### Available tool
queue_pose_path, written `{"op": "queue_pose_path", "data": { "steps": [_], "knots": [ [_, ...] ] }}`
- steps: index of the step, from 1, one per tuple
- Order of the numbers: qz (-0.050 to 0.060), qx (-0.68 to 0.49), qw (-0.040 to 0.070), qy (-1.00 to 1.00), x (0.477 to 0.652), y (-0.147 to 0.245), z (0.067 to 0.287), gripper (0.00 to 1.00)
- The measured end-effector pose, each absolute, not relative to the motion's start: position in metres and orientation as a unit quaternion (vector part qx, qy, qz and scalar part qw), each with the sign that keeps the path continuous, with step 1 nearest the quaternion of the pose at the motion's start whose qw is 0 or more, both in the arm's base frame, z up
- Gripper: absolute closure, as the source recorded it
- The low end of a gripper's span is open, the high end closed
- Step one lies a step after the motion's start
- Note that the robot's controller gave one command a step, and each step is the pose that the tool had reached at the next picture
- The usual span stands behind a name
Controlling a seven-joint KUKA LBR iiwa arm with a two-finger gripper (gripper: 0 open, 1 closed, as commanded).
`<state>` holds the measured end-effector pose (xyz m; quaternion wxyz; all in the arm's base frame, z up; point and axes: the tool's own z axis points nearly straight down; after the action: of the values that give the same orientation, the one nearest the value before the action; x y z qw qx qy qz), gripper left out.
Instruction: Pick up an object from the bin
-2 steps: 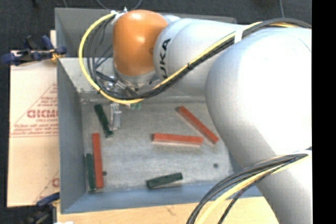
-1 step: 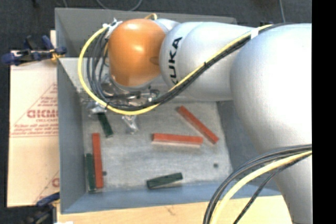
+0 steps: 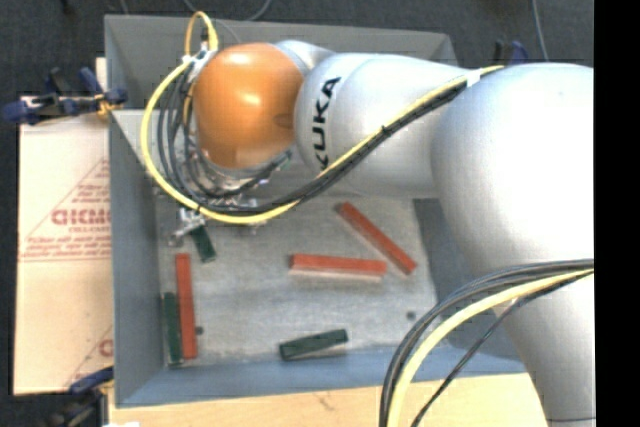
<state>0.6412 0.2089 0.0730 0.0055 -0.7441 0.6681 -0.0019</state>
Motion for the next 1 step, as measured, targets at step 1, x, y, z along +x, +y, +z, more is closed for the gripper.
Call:
{"op": "queue_pose_path", "data": {
  "steps": [1],
  "knots": [
    [-0.001, -0.741, 0.006, 0.671, 0.6439, 0.2091, 0.0762, 0.00]
  ]
}}
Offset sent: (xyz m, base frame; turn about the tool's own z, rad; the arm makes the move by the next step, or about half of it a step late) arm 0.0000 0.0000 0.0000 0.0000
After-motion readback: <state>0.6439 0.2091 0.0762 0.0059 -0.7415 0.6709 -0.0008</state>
